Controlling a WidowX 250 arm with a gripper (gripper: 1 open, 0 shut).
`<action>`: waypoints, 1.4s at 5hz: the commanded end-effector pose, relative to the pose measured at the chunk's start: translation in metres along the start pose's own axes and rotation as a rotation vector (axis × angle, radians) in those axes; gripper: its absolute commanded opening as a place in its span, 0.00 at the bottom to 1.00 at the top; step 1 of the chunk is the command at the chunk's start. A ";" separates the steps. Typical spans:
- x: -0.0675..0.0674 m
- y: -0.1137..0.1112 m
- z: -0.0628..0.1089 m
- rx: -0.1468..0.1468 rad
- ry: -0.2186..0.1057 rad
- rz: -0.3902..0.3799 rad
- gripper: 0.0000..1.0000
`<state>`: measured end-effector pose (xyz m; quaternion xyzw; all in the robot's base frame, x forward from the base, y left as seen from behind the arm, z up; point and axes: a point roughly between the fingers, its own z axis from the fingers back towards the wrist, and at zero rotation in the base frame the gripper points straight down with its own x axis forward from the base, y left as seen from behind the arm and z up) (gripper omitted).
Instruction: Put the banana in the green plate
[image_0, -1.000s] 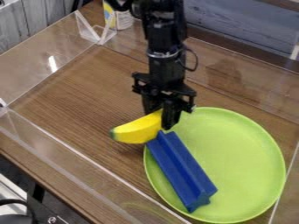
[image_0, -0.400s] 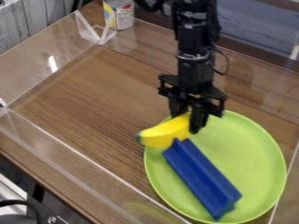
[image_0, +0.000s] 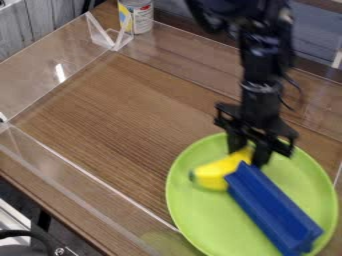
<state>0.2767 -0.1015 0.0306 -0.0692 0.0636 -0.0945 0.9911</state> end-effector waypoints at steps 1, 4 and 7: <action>0.009 -0.032 -0.003 -0.005 -0.034 -0.029 0.00; 0.010 -0.032 -0.016 0.001 -0.017 -0.036 0.00; 0.008 -0.027 -0.018 0.004 0.002 -0.028 0.00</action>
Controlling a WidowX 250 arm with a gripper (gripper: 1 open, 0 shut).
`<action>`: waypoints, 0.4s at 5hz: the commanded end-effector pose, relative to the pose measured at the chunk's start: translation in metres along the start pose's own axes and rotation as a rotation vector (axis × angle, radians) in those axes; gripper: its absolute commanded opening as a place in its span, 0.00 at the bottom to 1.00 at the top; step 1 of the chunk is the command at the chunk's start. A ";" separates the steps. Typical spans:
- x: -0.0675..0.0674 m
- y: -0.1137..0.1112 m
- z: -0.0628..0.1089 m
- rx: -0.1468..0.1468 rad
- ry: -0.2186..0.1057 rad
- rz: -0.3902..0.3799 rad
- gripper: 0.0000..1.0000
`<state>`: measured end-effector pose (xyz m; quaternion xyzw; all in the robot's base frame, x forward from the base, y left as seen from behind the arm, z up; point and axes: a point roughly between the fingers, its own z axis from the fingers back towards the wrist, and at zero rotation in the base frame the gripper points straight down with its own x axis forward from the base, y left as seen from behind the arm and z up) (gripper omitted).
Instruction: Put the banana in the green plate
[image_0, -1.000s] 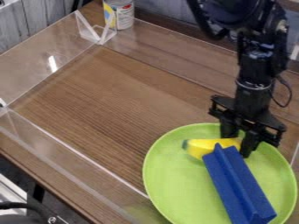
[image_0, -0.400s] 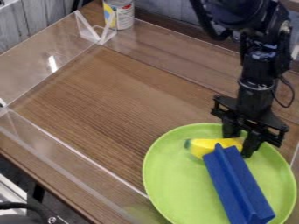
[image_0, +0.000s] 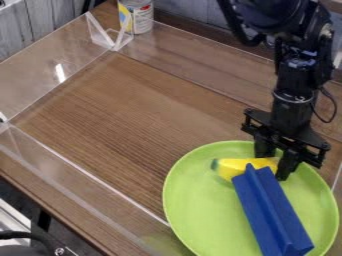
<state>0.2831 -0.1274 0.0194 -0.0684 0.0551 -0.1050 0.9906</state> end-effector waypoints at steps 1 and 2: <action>-0.005 -0.003 -0.005 0.000 0.024 -0.004 0.00; -0.006 -0.002 -0.005 0.001 0.029 -0.001 0.00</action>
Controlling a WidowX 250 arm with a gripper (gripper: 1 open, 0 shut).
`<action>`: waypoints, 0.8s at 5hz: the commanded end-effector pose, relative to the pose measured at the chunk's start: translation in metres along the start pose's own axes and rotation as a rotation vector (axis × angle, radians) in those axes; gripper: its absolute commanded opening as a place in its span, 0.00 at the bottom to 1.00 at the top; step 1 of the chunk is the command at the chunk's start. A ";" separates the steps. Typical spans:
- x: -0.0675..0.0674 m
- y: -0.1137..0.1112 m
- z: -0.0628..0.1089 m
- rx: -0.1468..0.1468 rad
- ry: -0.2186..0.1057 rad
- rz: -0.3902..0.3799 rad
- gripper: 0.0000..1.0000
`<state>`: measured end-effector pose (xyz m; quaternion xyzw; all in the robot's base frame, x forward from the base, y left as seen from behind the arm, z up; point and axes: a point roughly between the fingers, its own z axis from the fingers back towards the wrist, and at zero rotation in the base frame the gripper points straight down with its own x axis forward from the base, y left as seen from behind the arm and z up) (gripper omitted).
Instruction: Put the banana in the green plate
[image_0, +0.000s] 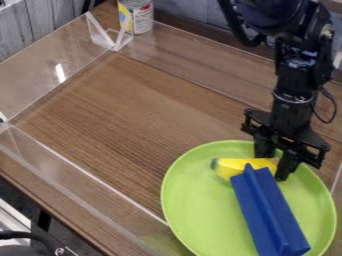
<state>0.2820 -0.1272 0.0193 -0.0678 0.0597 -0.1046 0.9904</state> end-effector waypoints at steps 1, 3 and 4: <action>-0.006 0.000 -0.004 0.001 0.025 0.000 0.00; -0.008 0.002 -0.004 0.002 0.036 0.004 0.00; -0.009 0.004 -0.004 0.003 0.042 0.005 0.00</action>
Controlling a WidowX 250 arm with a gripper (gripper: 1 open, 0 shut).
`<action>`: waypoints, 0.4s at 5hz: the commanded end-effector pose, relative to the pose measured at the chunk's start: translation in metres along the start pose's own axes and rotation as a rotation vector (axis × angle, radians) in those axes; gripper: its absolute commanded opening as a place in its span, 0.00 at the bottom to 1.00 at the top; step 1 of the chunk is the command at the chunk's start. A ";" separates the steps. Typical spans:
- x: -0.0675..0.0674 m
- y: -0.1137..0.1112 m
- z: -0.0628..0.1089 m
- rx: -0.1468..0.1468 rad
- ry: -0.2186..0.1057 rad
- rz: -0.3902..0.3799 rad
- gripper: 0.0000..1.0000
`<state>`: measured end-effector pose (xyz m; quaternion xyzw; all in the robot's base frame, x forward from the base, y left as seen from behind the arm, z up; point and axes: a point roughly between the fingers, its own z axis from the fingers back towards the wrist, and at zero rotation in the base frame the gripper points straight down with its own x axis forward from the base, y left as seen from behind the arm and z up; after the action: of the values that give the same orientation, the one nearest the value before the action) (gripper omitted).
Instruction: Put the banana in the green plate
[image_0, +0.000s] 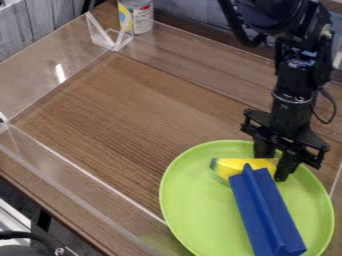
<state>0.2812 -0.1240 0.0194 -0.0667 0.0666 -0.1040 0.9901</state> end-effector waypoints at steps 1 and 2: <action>-0.008 0.002 -0.004 0.003 0.033 0.005 0.00; -0.009 0.003 -0.004 0.003 0.038 0.007 0.00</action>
<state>0.2799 -0.1227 0.0193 -0.0663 0.0710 -0.1035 0.9899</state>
